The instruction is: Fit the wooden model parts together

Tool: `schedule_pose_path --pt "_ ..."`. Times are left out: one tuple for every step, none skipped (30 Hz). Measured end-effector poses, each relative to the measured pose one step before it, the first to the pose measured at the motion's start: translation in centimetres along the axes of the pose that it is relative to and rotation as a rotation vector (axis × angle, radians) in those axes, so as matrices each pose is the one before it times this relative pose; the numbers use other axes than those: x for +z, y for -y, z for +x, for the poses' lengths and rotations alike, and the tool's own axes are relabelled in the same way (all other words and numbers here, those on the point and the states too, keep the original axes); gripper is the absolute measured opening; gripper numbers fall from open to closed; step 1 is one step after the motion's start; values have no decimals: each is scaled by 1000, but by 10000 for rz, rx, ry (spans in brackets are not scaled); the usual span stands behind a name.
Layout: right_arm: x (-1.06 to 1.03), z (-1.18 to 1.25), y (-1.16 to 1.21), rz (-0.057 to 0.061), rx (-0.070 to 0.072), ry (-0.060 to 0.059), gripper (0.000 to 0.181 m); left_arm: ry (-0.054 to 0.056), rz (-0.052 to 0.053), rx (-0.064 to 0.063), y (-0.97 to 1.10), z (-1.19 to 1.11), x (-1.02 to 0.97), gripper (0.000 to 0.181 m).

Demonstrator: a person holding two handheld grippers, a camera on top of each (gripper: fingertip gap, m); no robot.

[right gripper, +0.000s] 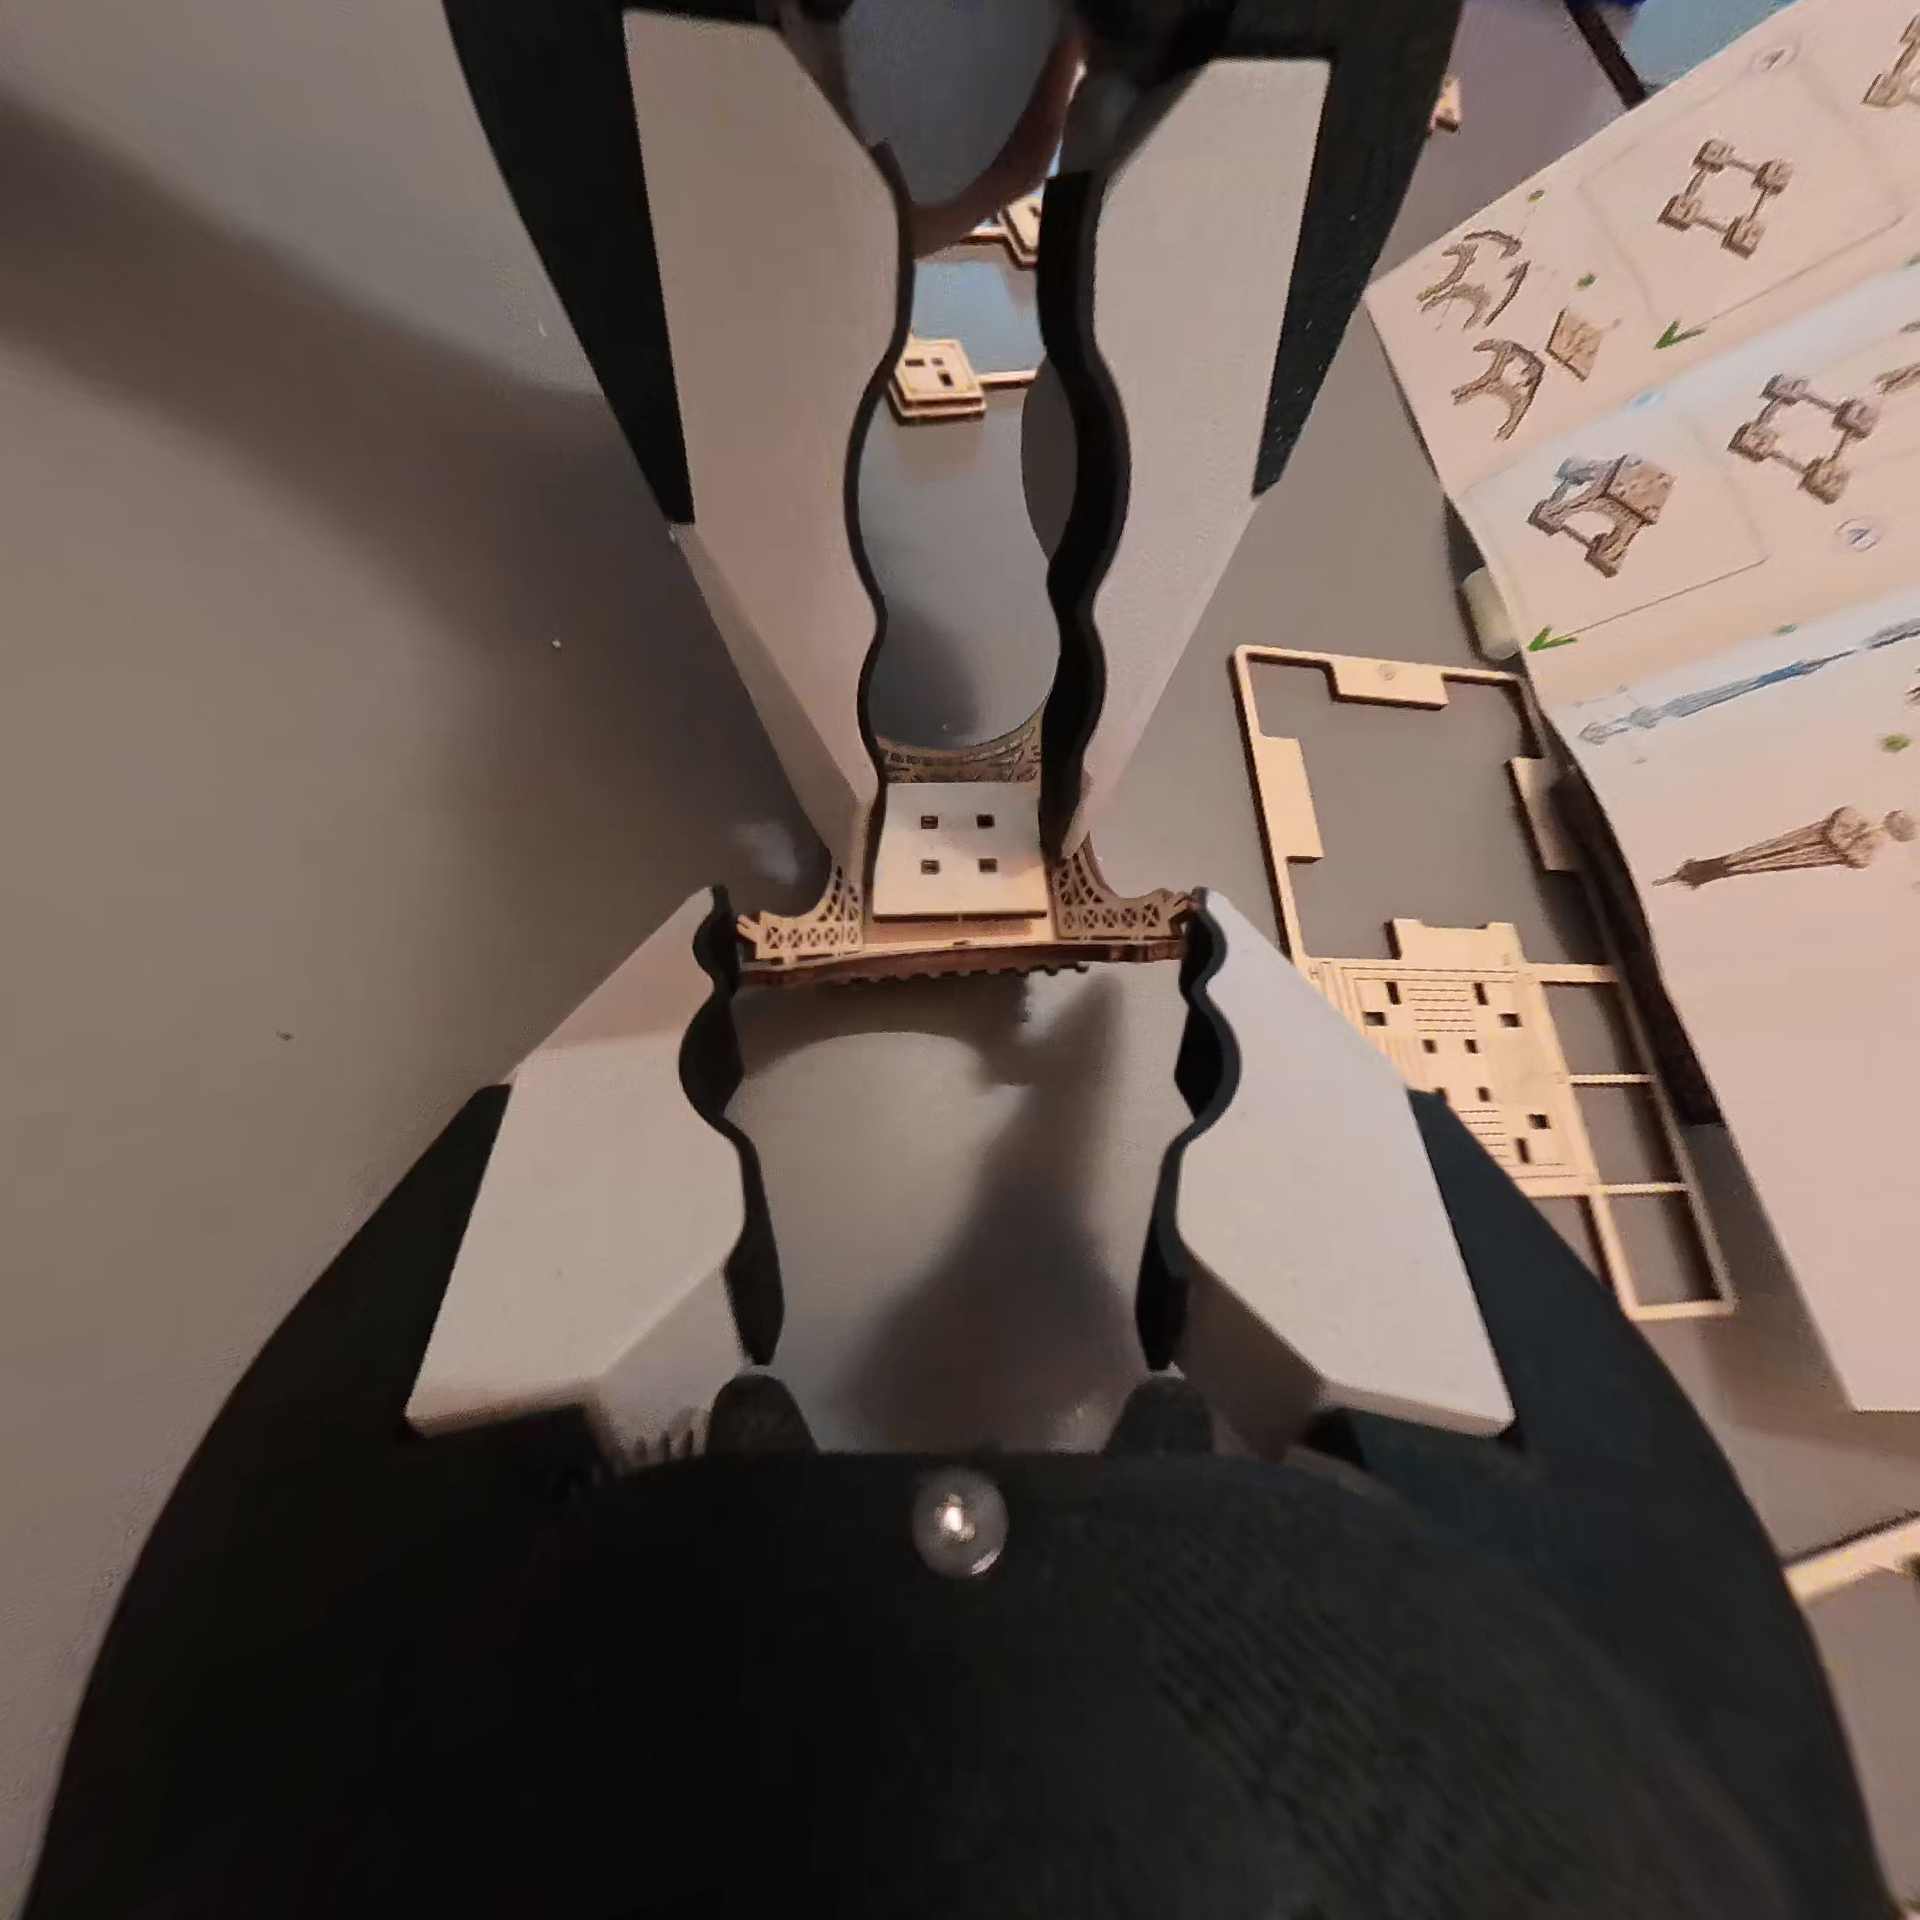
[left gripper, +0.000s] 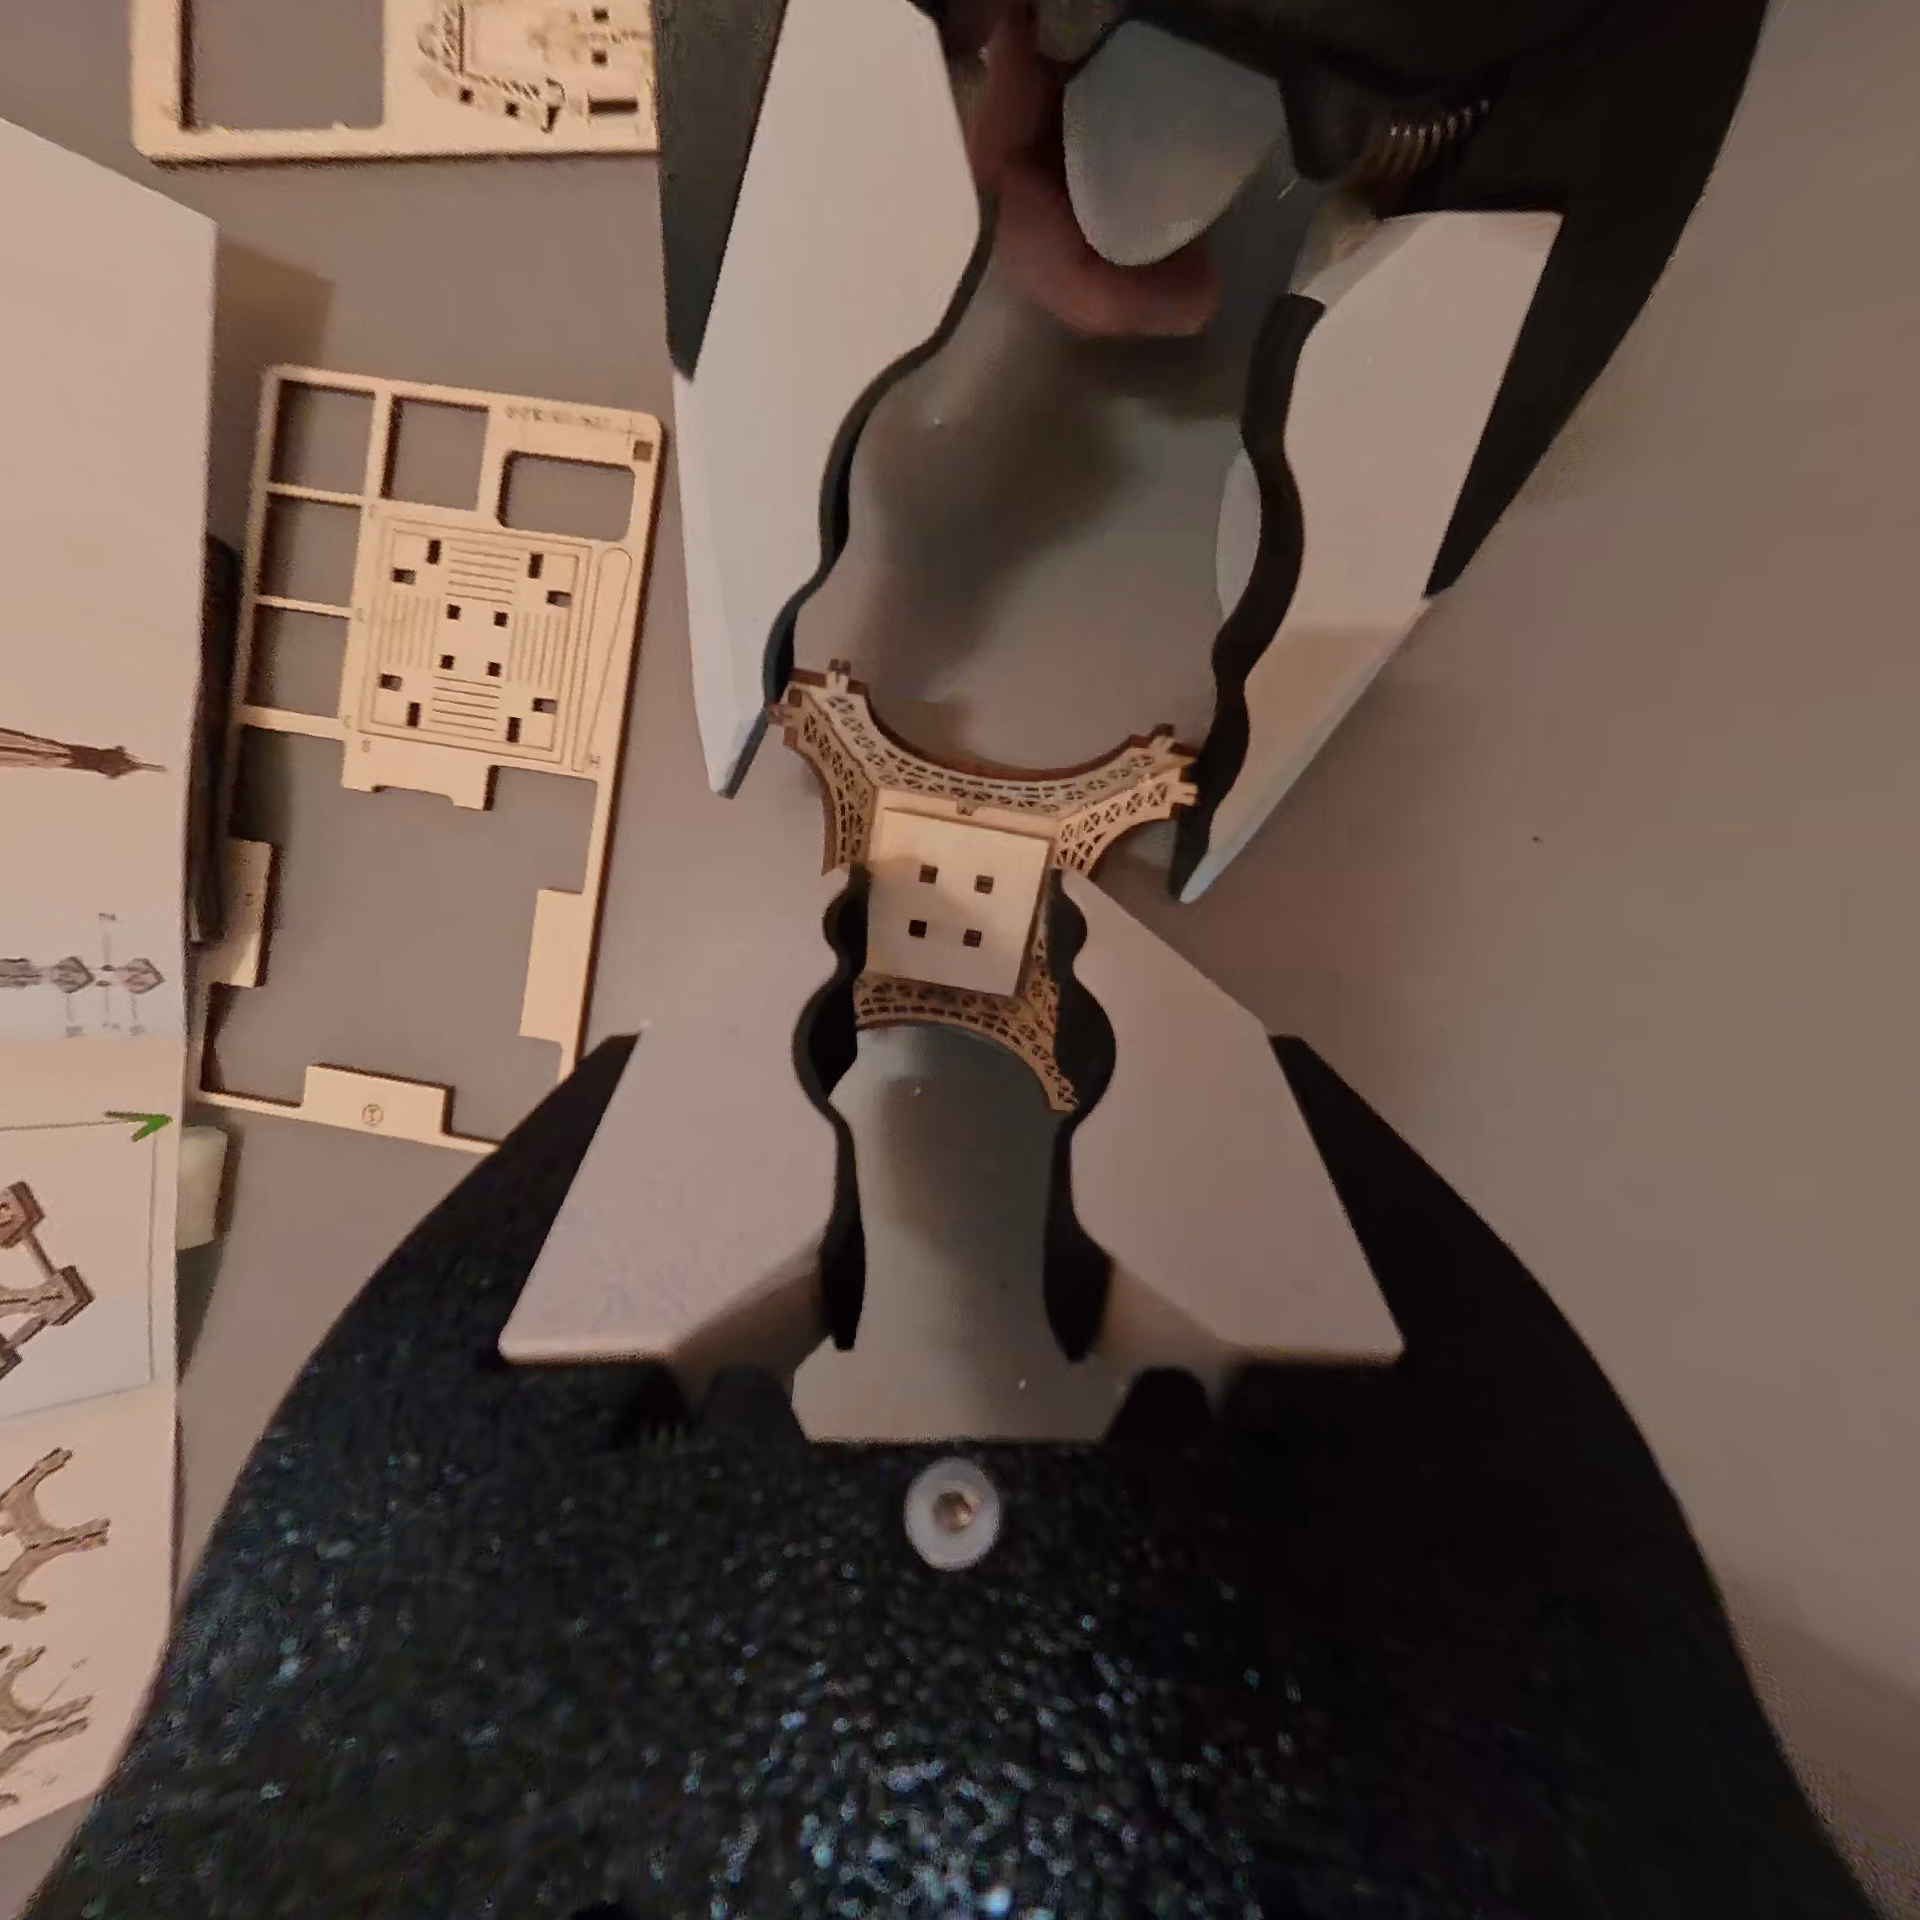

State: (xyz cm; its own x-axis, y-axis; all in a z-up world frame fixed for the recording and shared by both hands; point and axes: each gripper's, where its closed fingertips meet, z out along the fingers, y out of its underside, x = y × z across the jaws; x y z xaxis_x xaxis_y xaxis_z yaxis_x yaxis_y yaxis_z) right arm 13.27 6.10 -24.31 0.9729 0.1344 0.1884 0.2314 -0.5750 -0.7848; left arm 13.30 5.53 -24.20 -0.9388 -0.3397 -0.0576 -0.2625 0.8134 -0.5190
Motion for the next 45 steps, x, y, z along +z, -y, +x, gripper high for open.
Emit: schedule_pose_path --pt "-24 28 -176 -164 -224 -141 84 192 144 123 57 -44 -84 31" --pt "-8 -37 -221 -168 -129 -48 84 175 160 77 89 -9 -76 32" --pt "3 -26 -212 -129 -28 10 84 152 191 -2 109 -7 -58 33" --pt "28 -46 -139 -48 83 64 84 212 197 -87 100 -140 -36 39" --pt "71 -109 -64 12 133 113 84 198 168 -130 35 -185 -16 40" --pt "96 -45 -32 43 107 56 84 85 139 -134 -39 -39 -13 43" --pt "96 0 -62 3 40 12 84 127 141 -181 -28 -97 -119 47" --pt "31 8 23 27 28 -23 84 243 254 -264 134 -249 -364 51" --pt "-21 15 -8 -7 -33 -38 84 324 492 -361 423 -408 -623 54" --pt "-45 -2 9 16 -78 -50 84 353 654 -509 545 -565 -847 55" --pt "-52 -13 18 43 -89 -49 84 293 628 -689 408 -667 -948 55" --pt "-43 -2 42 72 -103 -60 84 157 480 -875 71 -669 -901 55" --pt "-36 -25 73 86 -128 -52 84 -49 259 -1025 -282 -515 -714 56" --pt "-29 -68 95 88 -158 -32 84 -254 57 -1102 -591 -276 -459 55" --pt "-14 -29 106 72 -171 -41 84 -452 -35 -1024 -675 -5 -169 51" --pt "1 -16 100 49 -167 -48 84 -641 14 -808 -603 357 69 46" --pt "-1 -111 131 61 -187 -4 84 -630 23 -661 -549 446 238 42" --pt "-12 -141 140 83 -188 4 84 -454 -91 -499 -593 276 326 38" --pt "0 -104 127 79 -146 -24 84 -233 -189 -279 -618 34 384 37" --pt "2 -37 93 63 -78 -40 84 -70 -239 -99 -579 -96 404 37" --pt "-21 -41 63 34 -65 -18 84 -10 -258 -10 -523 -135 389 37" --pt "-18 -16 43 30 -66 -24 84 -8 -203 12 -351 -106 335 37" --pt "-35 -23 64 50 -80 -14 84 -70 -107 -22 -142 -12 280 39" --pt "-31 -17 60 59 -65 -23 84 -140 -19 -101 69 54 200 38" --pt "-37 -18 59 57 -39 -20 84 -192 32 -105 166 152 148 36" --pt "-49 -58 93 90 -59 0 84 -138 18 -7 129 80 162 32" --pt "-42 -36 108 106 -62 -24 84 8 -64 75 -4 -123 175 28" --pt "-34 -27 49 44 -51 -21 84 40 -95 126 -59 -153 156 24" --pt "-32 -24 60 48 -73 -19 84 -4 -99 116 -58 -48 140 22" --pt "-22 -4 47 38 -59 -24 84 -19 -78 102 -25 0 118 22" --pt "-22 2 3 6 -12 -12 84 47 -52 133 -22 -78 94 21" --pt "-18 18 1 16 -26 -15 84 36 -55 174 -54 -55 73 20" --pt "-13 -7 4 7 -15 3 84 -6 -38 147 -45 0 80 20" --pt "-11 3 -20 -4 7 5 84 0 6 110 9 -14 11 20" --pt "-18 22 -26 -8 13 4 84 -4 10 79 11 -9 6 19" --pt "-3 4 -20 -5 9 12 84 -18 15 23 -9 -5 16 19" --pt "-1 8 -12 -8 14 11 84 -32 24 -28 8 -1 -6 19" --pt "3 6 -24 -14 27 20 84 -19 21 -45 -1 3 -2 19" --pt "7 -2 -60 -34 61 37 84 16 0 -26 -6 -10 6 19" --pt "-14 -6 -99 -62 105 57 85 46 -24 -22 -11 -40 20 19" --pt "-14 -30 -143 -85 158 89 85 59 -32 -40 -2 -31 36 19" --pt "-63 -61 -144 -74 219 138 85 59 -33 -18 -3 -23 57 19" --pt "-116 -191 -21 -9 296 246 87 92 -20 15 21 -64 82 18" --pt "-192 -275 145 106 336 335 89 62 -22 37 25 9 95 18" --pt "-234 -177 242 172 419 280 90 52 -40 18 39 34 87 18"
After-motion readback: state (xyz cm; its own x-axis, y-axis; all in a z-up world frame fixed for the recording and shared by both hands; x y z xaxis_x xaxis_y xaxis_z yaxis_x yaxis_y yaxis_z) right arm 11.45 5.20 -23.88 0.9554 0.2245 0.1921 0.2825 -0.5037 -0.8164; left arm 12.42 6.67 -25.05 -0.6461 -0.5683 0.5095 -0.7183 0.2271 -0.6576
